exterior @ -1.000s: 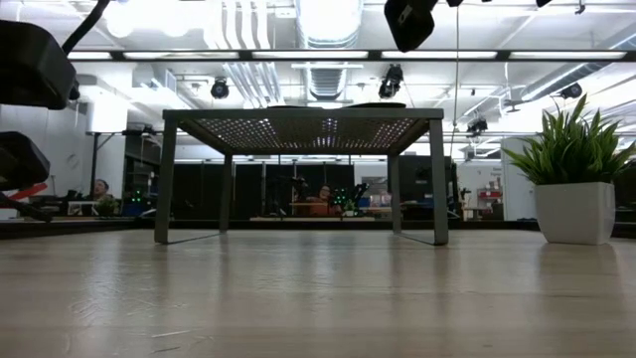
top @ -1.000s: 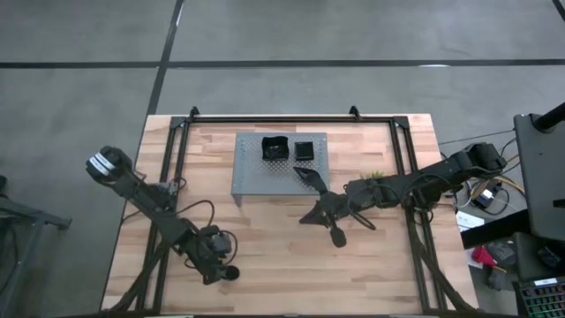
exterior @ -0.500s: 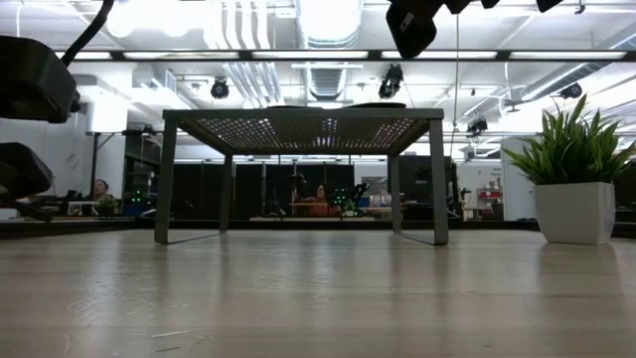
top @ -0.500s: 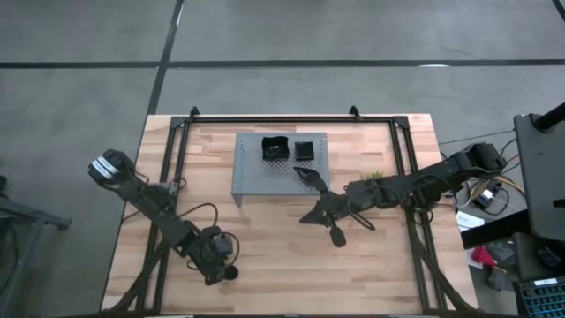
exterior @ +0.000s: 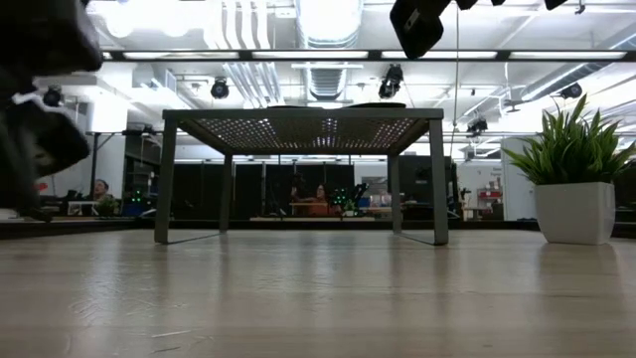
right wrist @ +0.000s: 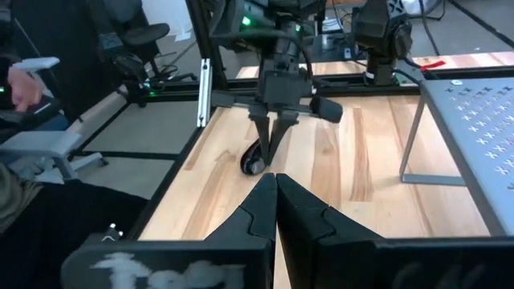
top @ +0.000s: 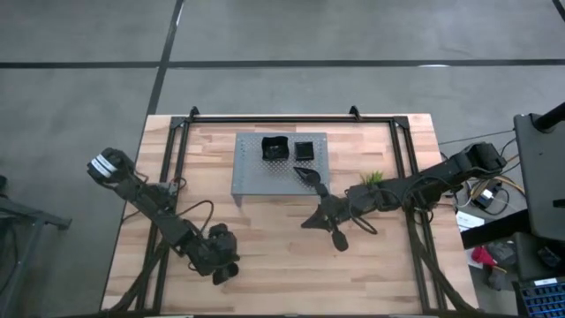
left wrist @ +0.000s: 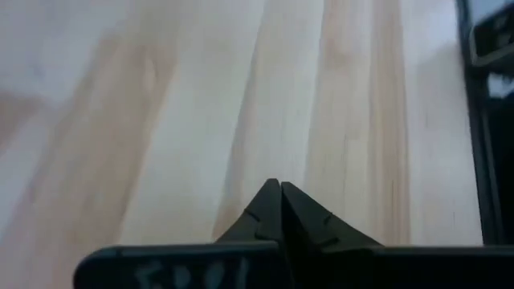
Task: Pick & Place Mini shaped plates
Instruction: Stack the drop-shaped plate on top of the drop-shaped plate on the shelf
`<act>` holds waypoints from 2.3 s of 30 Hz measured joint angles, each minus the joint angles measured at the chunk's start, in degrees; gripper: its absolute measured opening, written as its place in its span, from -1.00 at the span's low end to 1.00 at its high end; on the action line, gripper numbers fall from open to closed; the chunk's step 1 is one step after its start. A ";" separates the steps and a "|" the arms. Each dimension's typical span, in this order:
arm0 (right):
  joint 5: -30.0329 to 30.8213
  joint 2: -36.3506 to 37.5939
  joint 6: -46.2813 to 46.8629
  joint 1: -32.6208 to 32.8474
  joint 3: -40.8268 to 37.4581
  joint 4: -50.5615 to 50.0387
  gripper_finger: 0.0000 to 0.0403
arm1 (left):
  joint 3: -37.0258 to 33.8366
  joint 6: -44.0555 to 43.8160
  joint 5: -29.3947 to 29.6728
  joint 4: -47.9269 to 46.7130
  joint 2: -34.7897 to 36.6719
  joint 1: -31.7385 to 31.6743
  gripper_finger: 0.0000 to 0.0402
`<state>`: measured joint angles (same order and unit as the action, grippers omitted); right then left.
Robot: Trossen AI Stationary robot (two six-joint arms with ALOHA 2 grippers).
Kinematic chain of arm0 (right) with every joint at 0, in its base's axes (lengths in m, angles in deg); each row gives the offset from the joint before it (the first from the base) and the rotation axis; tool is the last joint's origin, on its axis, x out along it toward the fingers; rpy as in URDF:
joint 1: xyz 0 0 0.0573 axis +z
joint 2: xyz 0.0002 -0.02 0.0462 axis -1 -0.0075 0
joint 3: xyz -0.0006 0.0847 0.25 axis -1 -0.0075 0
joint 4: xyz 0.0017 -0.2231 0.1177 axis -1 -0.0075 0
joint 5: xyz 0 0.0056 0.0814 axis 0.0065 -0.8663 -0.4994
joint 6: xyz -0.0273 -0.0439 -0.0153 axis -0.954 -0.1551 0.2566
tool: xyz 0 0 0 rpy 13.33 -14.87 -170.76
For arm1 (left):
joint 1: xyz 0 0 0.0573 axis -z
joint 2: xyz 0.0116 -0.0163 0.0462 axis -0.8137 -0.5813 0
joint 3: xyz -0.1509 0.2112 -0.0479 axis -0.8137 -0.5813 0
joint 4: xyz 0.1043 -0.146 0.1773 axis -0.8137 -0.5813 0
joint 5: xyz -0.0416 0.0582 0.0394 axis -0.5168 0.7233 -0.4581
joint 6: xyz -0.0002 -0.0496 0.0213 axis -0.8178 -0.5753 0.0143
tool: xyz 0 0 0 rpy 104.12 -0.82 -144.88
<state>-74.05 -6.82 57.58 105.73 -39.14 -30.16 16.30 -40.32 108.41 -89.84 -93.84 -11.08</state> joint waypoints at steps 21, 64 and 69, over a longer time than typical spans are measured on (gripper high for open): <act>10.32 0.00 -0.20 2.47 -1.33 1.28 -0.96 | 0.00 9.02 10.36 7.90 4.76 0.00 -1.00; 10.43 0.00 -0.02 2.47 -1.68 1.64 -0.96 | -0.61 7.07 -7.48 -7.21 -1.87 0.74 -0.42; 10.43 0.00 -0.02 2.47 -1.77 1.68 -0.96 | -0.55 6.70 -7.41 -7.11 -2.67 0.74 -0.42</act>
<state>-63.62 -6.82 57.56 108.20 -40.91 -28.47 15.75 -33.62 101.00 -96.95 -96.50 -10.34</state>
